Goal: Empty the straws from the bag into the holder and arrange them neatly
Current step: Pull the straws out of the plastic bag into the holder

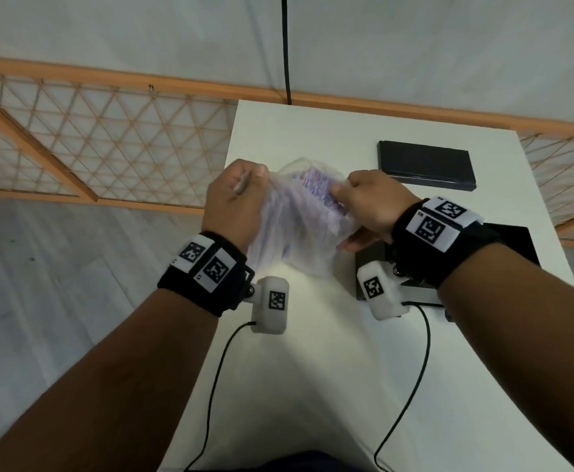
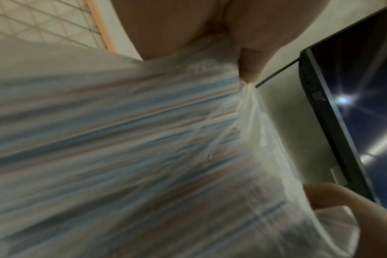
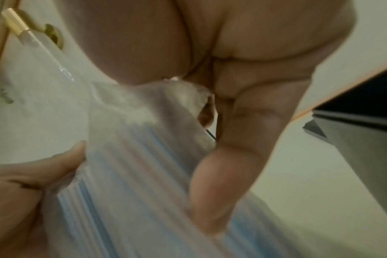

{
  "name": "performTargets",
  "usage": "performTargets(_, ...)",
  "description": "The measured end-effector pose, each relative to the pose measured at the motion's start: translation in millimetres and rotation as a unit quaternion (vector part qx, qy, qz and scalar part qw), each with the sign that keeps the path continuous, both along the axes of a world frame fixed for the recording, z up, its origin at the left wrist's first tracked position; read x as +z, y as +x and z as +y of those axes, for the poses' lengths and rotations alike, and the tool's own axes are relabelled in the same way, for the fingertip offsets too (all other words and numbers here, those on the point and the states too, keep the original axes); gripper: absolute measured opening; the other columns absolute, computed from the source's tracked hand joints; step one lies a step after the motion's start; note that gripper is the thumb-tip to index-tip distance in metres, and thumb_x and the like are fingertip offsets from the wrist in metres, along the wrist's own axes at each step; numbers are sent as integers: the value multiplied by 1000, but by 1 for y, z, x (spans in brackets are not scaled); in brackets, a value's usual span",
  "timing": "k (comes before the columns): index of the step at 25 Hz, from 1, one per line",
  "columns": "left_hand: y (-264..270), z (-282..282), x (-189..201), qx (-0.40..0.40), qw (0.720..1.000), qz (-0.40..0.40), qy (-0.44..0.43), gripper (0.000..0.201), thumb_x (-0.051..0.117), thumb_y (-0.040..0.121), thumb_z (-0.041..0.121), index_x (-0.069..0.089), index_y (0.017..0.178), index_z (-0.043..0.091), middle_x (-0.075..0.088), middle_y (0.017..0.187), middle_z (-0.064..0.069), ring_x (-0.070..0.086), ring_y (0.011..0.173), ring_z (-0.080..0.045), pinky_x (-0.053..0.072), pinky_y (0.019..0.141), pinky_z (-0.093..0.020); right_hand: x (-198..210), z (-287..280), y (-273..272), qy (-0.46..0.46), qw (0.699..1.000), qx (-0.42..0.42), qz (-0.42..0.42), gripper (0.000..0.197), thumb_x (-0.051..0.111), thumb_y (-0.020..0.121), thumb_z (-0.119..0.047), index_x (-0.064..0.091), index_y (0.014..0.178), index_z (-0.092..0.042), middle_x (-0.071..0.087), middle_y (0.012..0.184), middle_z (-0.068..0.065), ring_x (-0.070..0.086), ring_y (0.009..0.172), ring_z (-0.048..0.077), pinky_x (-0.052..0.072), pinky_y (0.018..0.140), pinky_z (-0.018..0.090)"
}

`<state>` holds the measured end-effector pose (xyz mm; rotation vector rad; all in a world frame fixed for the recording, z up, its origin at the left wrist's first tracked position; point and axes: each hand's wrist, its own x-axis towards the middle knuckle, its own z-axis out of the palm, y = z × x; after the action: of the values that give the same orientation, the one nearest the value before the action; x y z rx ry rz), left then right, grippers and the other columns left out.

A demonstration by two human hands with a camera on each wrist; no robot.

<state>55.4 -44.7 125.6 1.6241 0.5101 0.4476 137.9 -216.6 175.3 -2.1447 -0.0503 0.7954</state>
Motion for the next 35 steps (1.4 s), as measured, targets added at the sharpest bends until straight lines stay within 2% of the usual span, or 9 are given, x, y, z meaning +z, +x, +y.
performTargets(6, -4, -31, -4, 129, 962, 98, -221, 32, 49, 100, 54, 55, 88, 25, 54, 87, 6, 52, 79, -12, 41, 76, -32, -11, -4, 3, 113, 991, -73, 1, 26, 40, 103, -36, 55, 99, -15, 58, 115, 11, 66, 92, 40, 60, 60, 54)
performTargets(9, -13, -32, -8, 61, 867, 118, -480, 76, 35, 95, 74, 57, 131, 11, 68, 121, -7, 62, 113, -27, 41, 107, -46, -17, 1, 2, 159, 983, -76, 40, 25, 41, 103, -36, 56, 92, -19, 62, 116, 15, 65, 98, 42, 60, 61, 51)
performTargets(12, -11, -34, -2, 50, 795, 76, -600, 79, 28, 99, 69, 46, 146, 8, 62, 133, -32, 54, 127, -39, 48, 91, -51, -21, 5, 1, 173, 984, -37, 30, 25, 45, 101, -33, 53, 81, -20, 60, 116, 22, 63, 101, 44, 59, 61, 47)
performTargets(16, -1, -44, 6, 64, 815, 102, -567, 68, 42, 99, 63, 46, 149, 17, 49, 153, -9, 46, 142, -31, 41, 95, -46, -5, -3, 6, 205, 978, -22, 14, 16, 55, 90, -23, 52, 76, -16, 59, 91, 19, 63, 87, 41, 60, 68, 57)
performTargets(20, 8, -60, 8, -79, 790, 51, -605, 67, 48, 95, 65, 60, 134, 12, 57, 147, -15, 66, 118, -33, 54, 98, -48, 20, -27, 10, 230, 973, -16, -3, 32, 65, 79, -44, 64, 69, -14, 66, 94, 13, 67, 88, 42, 57, 76, 58)
performTargets(25, 30, -92, 11, -189, 865, 27, -464, 42, 69, 84, 43, 72, 115, 15, 77, 112, -7, 69, 110, -27, 49, 105, -48, 43, -71, 28, 194, 974, -50, -105, 68, 79, 58, -66, 58, 94, -13, 63, 79, 0, 62, 61, 14, 47, 53, 28)
performTargets(28, 44, -111, 13, -267, 877, -24, -399, 79, 83, 76, 32, 52, 141, -1, 61, 139, -22, 63, 124, -33, 54, 98, -42, 40, -104, 36, 111, 985, 4, -129, 108, 83, 49, -69, 43, 133, -15, 65, 111, -3, 71, 89, 9, 58, 68, 30)
performTargets(30, 50, -123, 11, -289, 894, -36, -341, 93, 94, 64, 27, 51, 140, -5, 59, 138, -28, 62, 124, -37, 54, 97, -44, 32, -122, 40, 144, 983, 54, -104, 104, 86, 52, -65, 47, 136, -16, 68, 121, -1, 70, 104, 13, 58, 86, 38)
performTargets(35, 51, -148, 2, -319, 929, -35, -184, 74, 88, 66, -3, 58, 133, 1, 69, 127, -17, 66, 121, -31, 56, 96, -42, 21, -157, 42, 145, 977, 78, -134, 109, 98, 49, -44, 43, 140, -22, 64, 128, -7, 63, 116, 10, 54, 97, 40)
